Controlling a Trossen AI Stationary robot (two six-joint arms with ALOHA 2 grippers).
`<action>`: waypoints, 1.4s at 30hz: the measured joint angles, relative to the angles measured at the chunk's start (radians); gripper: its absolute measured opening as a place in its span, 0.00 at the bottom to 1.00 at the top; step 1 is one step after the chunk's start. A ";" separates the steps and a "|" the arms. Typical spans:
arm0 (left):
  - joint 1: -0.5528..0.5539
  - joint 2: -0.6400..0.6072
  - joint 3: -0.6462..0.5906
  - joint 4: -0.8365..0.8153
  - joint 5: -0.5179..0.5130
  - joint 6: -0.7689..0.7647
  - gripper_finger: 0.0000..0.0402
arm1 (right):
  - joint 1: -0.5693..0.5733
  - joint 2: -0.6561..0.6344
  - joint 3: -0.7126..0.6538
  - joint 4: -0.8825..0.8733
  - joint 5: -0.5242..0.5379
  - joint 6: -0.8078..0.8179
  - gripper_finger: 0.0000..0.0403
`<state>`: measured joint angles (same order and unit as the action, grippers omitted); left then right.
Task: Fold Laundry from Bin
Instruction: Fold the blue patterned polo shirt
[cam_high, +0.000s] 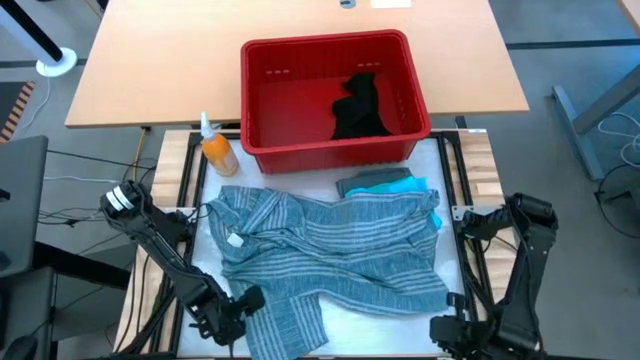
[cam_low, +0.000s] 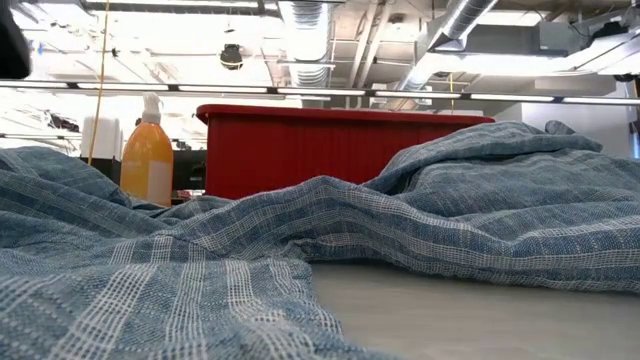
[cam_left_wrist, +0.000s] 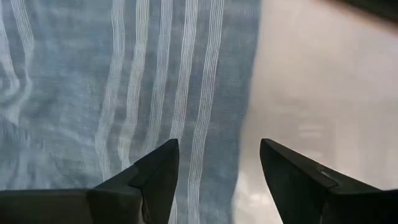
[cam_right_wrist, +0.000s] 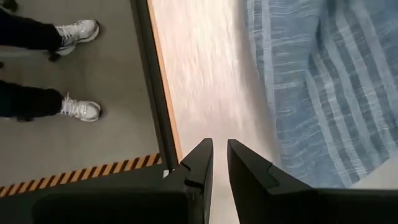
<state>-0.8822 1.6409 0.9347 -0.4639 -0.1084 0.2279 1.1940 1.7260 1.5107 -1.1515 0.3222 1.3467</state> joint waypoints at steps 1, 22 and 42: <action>-0.003 0.002 -0.013 0.002 -0.010 -0.001 0.54 | 0.003 0.006 -0.001 0.010 0.000 -0.020 0.19; -0.002 0.047 -0.046 0.085 -0.034 -0.025 0.02 | -0.161 0.293 -0.002 0.094 -0.055 -0.136 0.19; -0.025 0.046 -0.055 0.098 -0.081 -0.175 0.32 | -0.313 0.285 -0.002 0.046 -0.115 -0.282 0.20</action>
<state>-0.9068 1.6867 0.8795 -0.3660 -0.1894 0.0534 0.8814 2.0113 1.5089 -1.1055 0.2071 1.0649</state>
